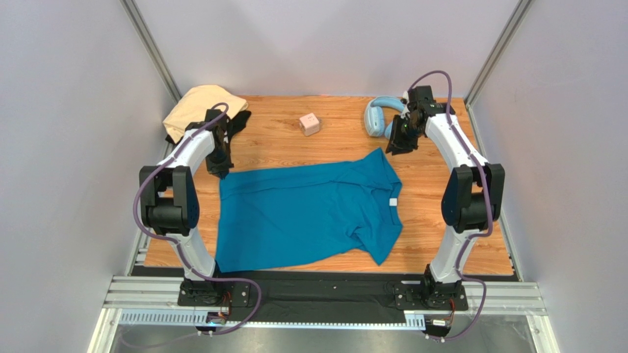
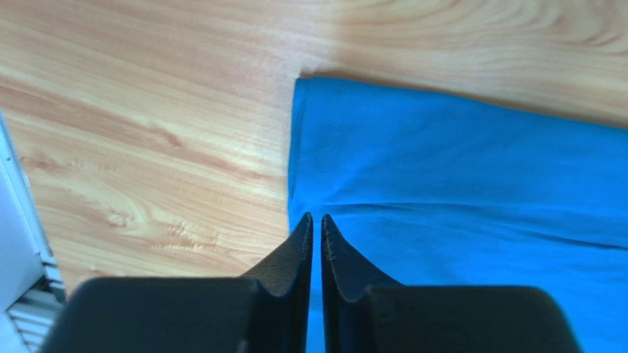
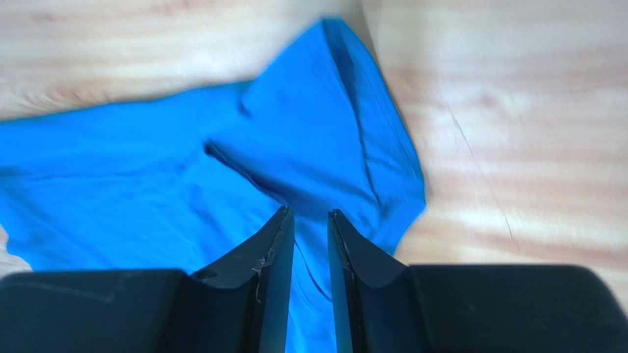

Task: Fold and stack the t-shirts

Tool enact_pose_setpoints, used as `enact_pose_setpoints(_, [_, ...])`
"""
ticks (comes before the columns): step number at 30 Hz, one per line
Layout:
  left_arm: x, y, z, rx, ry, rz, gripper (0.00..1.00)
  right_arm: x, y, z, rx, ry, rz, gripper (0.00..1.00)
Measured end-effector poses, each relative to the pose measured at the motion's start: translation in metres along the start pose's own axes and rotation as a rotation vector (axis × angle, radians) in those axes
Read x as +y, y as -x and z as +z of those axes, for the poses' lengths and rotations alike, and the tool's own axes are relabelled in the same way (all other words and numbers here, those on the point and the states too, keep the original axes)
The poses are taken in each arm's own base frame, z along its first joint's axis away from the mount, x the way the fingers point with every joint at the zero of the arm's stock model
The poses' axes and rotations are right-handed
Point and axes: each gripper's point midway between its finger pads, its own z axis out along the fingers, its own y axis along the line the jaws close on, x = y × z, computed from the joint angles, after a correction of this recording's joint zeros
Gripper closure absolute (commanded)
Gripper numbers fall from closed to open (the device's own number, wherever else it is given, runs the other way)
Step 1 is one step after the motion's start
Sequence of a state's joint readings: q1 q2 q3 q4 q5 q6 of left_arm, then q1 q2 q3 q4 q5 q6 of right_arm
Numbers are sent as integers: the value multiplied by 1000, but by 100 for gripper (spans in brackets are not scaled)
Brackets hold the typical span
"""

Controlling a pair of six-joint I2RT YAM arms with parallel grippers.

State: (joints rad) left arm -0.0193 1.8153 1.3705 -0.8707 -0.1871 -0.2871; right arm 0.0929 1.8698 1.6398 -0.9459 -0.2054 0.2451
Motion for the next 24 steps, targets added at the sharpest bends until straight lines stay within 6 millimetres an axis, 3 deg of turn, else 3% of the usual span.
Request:
enact_pose_setpoints(4, [-15, 3, 2, -4, -54, 6, 100, 8, 19, 32, 3, 35, 13, 73])
enact_pose_setpoints(7, [-27, -2, 11, 22, -72, 32, 100, 4, 9, 71, 78, 28, 31, 73])
enact_pose_setpoints(11, [-47, -11, 22, 49, -93, 76, 100, 4, -13, 104, 164, 18, 44, 73])
enact_pose_setpoints(16, [-62, -20, 40, 86, -91, 115, 100, 12, -19, 112, 175, 18, 30, 83])
enact_pose_setpoints(20, [-62, -20, 39, 84, -88, 114, 100, 8, -21, 113, 176, -10, 23, 95])
enact_pose_setpoints(24, [-61, -22, 38, 92, -82, 104, 100, 1, -24, 113, 179, -43, 25, 98])
